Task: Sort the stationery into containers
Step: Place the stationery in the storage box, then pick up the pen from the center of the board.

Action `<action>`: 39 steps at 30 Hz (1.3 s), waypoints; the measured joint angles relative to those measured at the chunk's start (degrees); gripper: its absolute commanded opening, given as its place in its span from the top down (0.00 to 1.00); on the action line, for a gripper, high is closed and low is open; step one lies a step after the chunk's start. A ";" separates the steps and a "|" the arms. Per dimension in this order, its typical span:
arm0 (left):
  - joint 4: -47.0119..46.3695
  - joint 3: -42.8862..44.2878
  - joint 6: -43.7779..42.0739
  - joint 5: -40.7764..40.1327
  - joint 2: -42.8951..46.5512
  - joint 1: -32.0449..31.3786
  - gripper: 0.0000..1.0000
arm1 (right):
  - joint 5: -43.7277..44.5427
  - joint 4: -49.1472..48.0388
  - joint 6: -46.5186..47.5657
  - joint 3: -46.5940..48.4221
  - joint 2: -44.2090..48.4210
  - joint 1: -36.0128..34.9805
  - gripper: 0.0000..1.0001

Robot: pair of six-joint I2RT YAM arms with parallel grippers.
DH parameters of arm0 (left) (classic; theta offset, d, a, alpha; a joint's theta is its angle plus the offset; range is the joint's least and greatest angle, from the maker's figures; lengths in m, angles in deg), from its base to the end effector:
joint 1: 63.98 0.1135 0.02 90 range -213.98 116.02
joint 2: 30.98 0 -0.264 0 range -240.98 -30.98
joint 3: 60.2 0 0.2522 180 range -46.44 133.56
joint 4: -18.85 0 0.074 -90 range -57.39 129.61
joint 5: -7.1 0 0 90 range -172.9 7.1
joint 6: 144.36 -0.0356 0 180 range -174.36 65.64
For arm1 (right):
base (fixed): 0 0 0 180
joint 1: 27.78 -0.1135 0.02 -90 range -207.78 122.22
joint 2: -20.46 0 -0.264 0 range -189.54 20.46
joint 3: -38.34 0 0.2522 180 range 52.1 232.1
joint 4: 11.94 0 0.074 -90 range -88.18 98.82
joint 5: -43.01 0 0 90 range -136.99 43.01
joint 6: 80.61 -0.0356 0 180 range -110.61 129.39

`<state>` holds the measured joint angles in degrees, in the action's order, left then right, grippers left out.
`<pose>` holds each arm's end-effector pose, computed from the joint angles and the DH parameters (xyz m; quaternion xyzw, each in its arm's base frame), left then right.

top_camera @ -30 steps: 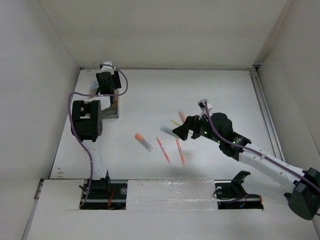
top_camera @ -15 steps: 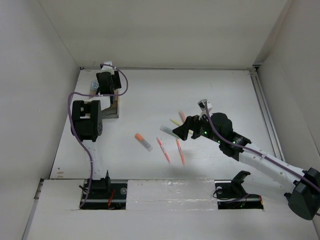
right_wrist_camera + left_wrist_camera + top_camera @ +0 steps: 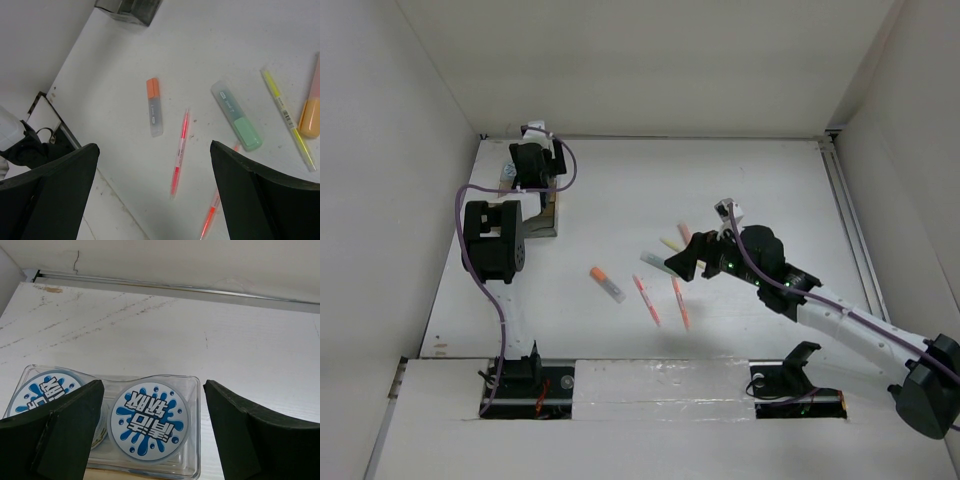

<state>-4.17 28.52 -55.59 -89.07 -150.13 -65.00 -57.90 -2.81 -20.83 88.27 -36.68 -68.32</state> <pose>0.4745 -0.0046 0.2022 -0.0208 0.7508 0.0416 0.6589 0.1716 0.1556 0.2730 -0.1284 0.7884 0.4075 0.4425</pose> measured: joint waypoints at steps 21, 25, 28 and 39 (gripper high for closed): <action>8.85 3.58 9.62 -2.47 16.06 -0.04 0.00 | 0.07 0.42 1.38 1.49 -5.92 0.07 0.01; 15.15 6.88 20.09 0.31 27.71 0.04 0.00 | 2.10 4.92 3.78 6.08 -7.41 -0.39 0.01; 21.97 8.74 26.97 2.95 36.65 0.13 0.00 | 6.01 9.49 5.42 10.36 -7.41 -2.05 0.01; 56.81 -4.52 34.03 6.62 57.02 0.13 0.00 | 13.51 23.15 12.94 17.79 -10.36 -3.06 0.01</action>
<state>52.64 23.99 -21.56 -82.45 -93.11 -64.87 -44.40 20.34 -7.89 106.06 -47.04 -71.38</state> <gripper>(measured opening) 0.996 0.990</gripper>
